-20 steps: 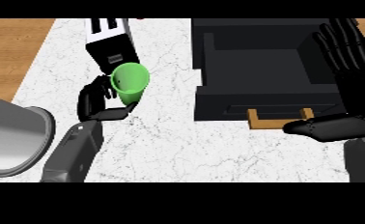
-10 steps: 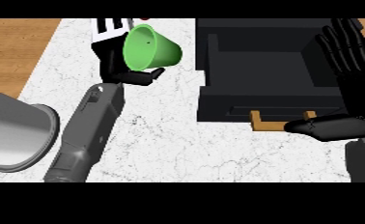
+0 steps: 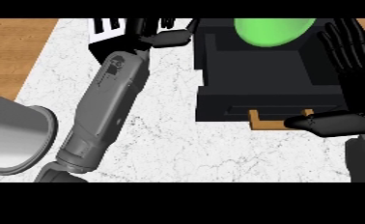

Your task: Pick up the cup, place it into the drawer and close the drawer

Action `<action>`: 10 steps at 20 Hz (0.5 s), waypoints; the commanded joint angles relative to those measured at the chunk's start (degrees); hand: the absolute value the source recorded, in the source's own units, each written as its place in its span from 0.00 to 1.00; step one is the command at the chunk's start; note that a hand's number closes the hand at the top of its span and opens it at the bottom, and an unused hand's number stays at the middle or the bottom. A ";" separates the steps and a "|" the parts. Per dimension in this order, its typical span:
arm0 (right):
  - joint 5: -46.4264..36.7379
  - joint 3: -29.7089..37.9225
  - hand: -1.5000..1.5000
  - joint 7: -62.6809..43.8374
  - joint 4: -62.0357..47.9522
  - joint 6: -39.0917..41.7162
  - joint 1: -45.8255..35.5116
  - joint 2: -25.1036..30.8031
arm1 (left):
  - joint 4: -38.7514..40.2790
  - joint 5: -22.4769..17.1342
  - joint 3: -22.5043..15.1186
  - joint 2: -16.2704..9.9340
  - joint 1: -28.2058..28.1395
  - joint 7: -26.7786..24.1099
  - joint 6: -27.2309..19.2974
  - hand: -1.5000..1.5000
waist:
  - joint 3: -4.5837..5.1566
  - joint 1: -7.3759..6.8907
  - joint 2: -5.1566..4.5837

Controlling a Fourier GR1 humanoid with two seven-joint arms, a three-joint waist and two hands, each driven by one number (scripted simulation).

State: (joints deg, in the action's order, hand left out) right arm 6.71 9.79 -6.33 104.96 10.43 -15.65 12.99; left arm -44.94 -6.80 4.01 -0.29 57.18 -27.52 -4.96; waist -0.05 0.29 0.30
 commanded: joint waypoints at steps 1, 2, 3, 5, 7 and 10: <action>-0.36 -1.24 0.00 -1.48 0.87 -1.08 -0.56 -1.21 | 2.76 -2.77 -5.80 0.27 7.86 5.38 -8.74 1.00 | 0.02 1.48 -0.37; -0.17 -0.67 0.00 -1.22 1.00 -0.28 -1.32 -0.02 | 5.95 -2.82 -4.67 0.27 9.85 4.65 -9.18 1.00 | 0.03 1.54 -0.54; 0.07 0.39 0.00 1.36 -3.84 0.54 -2.23 0.33 | 6.53 -4.46 -6.93 0.28 10.71 6.76 -10.71 1.00 | 0.00 1.48 -0.61; -0.25 -1.40 0.00 0.14 -0.66 0.57 -1.41 -0.34 | 11.76 -4.76 -7.93 0.28 14.17 8.06 -12.92 1.00 | 0.00 2.59 -0.85; 0.66 -0.19 0.00 3.70 -2.77 1.71 0.50 -0.60 | 12.64 -6.53 -11.21 0.28 15.48 11.94 -14.56 1.00 | -0.04 2.69 -0.75; -0.50 -2.05 0.00 2.38 0.32 0.50 -0.03 -1.67 | 20.86 -5.91 -9.01 0.28 20.18 11.62 -14.36 1.00 | -0.04 3.75 -1.33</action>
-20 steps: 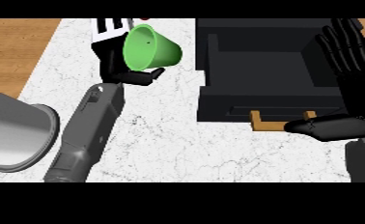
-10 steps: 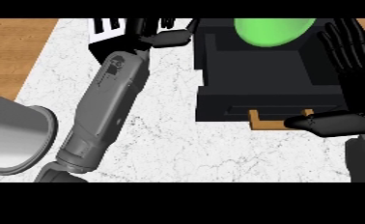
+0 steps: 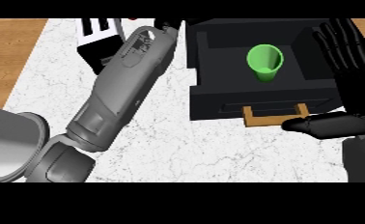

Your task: Pick up the cup, place it into the drawer and close the drawer

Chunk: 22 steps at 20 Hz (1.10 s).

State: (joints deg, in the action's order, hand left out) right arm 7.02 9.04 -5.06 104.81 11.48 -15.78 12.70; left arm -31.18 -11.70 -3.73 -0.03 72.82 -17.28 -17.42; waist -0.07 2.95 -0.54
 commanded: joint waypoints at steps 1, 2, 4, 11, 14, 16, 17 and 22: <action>1.95 0.59 0.00 -0.07 -1.27 1.34 -2.90 0.85 | 8.51 -2.09 -2.47 0.03 4.95 1.46 -3.03 1.00 | -0.03 1.82 -0.71; 0.40 -0.62 0.00 1.07 -1.61 0.52 -2.64 -0.32 | 9.76 -2.82 -4.30 0.03 3.94 0.72 -3.93 1.00 | -0.04 2.33 -0.82; 0.93 -0.91 0.00 -0.31 0.43 0.61 -1.42 -0.43 | 11.56 -3.23 -6.77 0.03 5.97 3.75 -4.06 1.00 | -0.05 3.26 -0.63; 0.58 -2.35 0.00 0.38 -2.48 1.26 -5.68 -0.62 | 15.53 -4.60 -14.08 0.03 3.70 6.24 3.21 1.00 | -0.08 6.34 -1.69; 1.14 -2.78 0.00 1.59 -3.02 2.37 -5.81 -0.76 | 14.65 -5.76 -16.18 0.03 3.44 6.04 2.49 1.00 | -0.11 8.07 -2.11; 1.33 -3.53 0.00 0.93 -4.14 2.39 -7.84 -1.18 | 14.45 -6.57 -17.28 0.03 1.97 5.13 1.73 0.00 | -0.08 8.30 -2.44; 0.57 -4.16 0.00 2.30 -3.13 2.51 -4.95 -1.80 | 13.99 -8.03 -16.44 0.03 0.45 3.29 2.46 0.00 | -0.05 8.07 -2.24; 6.97 -6.88 0.00 -0.10 -4.02 9.03 -8.57 -1.32 | 10.07 -14.94 -14.09 0.03 -0.83 -0.17 2.85 0.00 | 0.04 8.48 -2.26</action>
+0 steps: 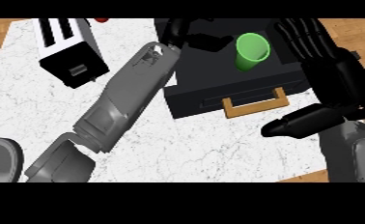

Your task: Pick up the cup, place it into the drawer and close the drawer

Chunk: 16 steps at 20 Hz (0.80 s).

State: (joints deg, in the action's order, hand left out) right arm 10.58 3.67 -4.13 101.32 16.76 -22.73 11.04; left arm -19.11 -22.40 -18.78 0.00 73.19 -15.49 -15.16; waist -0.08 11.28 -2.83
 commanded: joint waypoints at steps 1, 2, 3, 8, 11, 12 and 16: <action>5.24 -2.71 1.00 -0.50 -0.46 5.85 -0.86 -0.22 | -2.09 -4.90 0.81 0.00 -2.16 -3.42 0.54 0.00 | 0.03 0.87 -0.25; 5.37 -4.06 1.00 -0.50 0.50 7.19 -0.33 -0.09 | -3.53 -5.92 0.91 0.00 -1.59 -4.91 1.44 0.00 | 0.06 0.78 0.11; 6.67 -5.29 1.00 0.35 0.49 9.36 0.03 -0.30 | -3.50 -7.08 2.20 0.00 -0.69 -5.52 2.30 0.00 | 0.05 0.80 -0.26; 8.22 -10.45 1.00 -5.76 0.14 17.15 0.80 4.56 | -4.87 -11.32 3.07 0.00 -0.97 -11.21 -0.36 0.00 | 0.13 -0.99 0.75; 2.68 -13.56 1.00 -6.79 0.10 21.19 0.98 9.17 | -4.71 -13.63 3.52 0.00 -0.84 -11.81 -2.41 0.00 | 0.11 -2.82 1.14; 2.93 -13.09 1.00 -7.83 0.26 22.29 1.59 10.94 | -3.88 -12.97 2.70 0.00 -0.24 -12.31 -3.31 0.00 | 0.08 -3.28 1.33; -10.15 -15.40 0.00 -6.80 3.03 18.39 4.67 12.09 | -2.34 -14.16 4.08 0.00 -0.11 -12.19 -2.47 0.00 | 0.05 -6.79 2.03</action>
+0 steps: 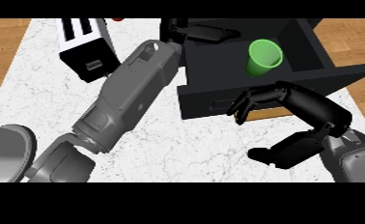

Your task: Pick up the cup, place it into the drawer and close the drawer

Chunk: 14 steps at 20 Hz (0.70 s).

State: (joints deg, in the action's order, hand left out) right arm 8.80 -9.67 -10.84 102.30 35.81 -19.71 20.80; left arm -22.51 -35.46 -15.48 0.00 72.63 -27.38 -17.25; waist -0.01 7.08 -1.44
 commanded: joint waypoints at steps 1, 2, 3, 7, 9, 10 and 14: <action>-13.75 -2.97 0.00 2.79 2.06 -1.34 2.26 3.05 | 0.01 -1.48 -0.18 0.00 -2.20 -2.96 -0.47 0.00 | -0.06 -2.56 0.59; -16.49 -3.01 0.00 3.63 0.72 -2.83 2.58 3.06 | 0.67 -2.00 1.60 0.00 1.11 -0.19 -0.20 0.00 | -0.07 -3.75 0.62; -18.27 -4.19 0.00 2.30 -2.30 -3.53 0.66 2.52 | 0.63 -2.11 0.86 0.00 -0.73 -1.83 0.22 0.00 | -0.03 -4.55 0.49; -28.74 -8.15 0.00 7.75 -11.20 -10.66 3.29 -0.75 | -1.17 -2.57 1.43 0.00 -3.84 -4.98 2.09 0.00 | -0.05 -6.97 0.75; -31.06 -10.50 0.00 8.02 -15.65 -11.10 1.85 -1.84 | -0.22 -2.51 2.05 -0.01 -6.02 -6.62 4.23 0.00 | -0.02 -7.04 0.70; -32.09 -9.52 0.00 11.24 -20.67 -11.24 0.63 -0.76 | -1.93 -2.40 2.35 -0.35 -4.99 -5.26 2.66 0.00 | -0.05 -7.97 0.91; -37.49 -12.04 0.00 18.17 -34.91 -14.35 -3.32 -2.24 | -4.65 -3.06 2.94 -2.22 -9.41 -6.54 6.01 0.00 | -0.08 -9.76 0.70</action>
State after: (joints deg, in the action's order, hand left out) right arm -23.40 -19.83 2.04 79.13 24.06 -19.98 19.34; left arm -25.43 -38.04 -13.50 -0.78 65.59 -32.68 -13.22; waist -0.07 -1.05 -0.61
